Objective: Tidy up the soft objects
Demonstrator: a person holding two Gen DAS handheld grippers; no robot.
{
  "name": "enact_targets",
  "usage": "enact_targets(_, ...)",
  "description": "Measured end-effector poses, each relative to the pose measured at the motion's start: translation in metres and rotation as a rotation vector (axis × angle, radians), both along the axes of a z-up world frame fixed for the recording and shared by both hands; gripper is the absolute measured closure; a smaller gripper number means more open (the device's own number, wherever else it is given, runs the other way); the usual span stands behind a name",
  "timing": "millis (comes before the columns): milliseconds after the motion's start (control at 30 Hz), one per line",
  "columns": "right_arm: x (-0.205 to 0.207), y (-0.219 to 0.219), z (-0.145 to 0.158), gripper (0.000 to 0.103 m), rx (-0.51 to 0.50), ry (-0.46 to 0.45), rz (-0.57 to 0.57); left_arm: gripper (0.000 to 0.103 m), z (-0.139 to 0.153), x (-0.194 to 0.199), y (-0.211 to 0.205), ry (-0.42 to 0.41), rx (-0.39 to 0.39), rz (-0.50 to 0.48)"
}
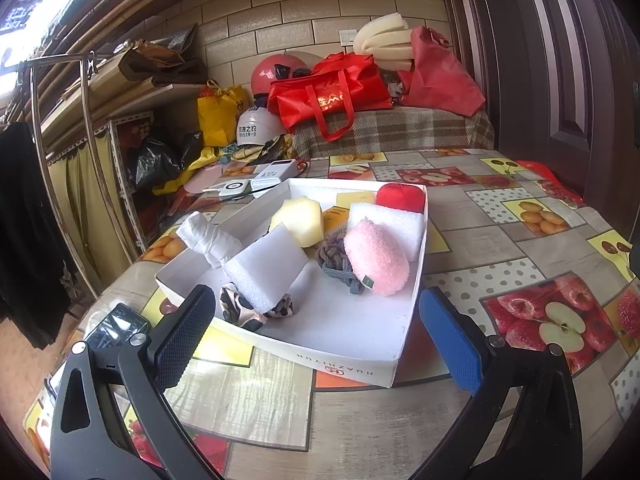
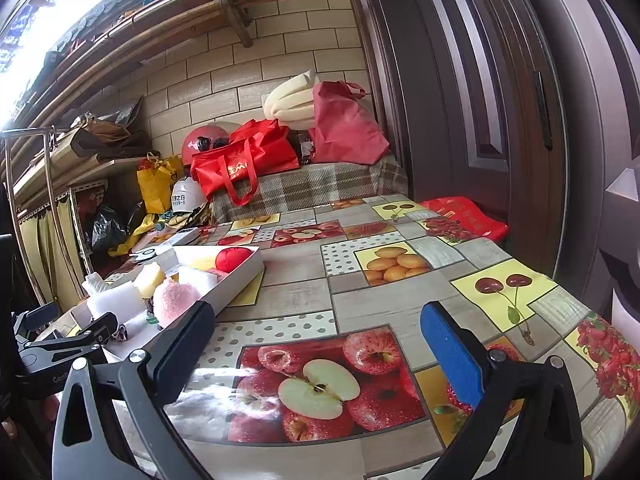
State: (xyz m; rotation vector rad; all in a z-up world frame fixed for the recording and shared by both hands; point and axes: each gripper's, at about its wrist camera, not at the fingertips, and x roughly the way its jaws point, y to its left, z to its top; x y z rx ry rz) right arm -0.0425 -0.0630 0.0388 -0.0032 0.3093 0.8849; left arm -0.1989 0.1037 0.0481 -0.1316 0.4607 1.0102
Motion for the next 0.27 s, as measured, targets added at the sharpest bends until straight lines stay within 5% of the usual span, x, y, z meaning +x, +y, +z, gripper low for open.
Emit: enact_targets(267,0.0,0.0001,0.0,0.0,-0.002,0.001,-0.001,0.0,-0.0018,-0.0021,0.0039,-0.011,-0.02,-0.007)
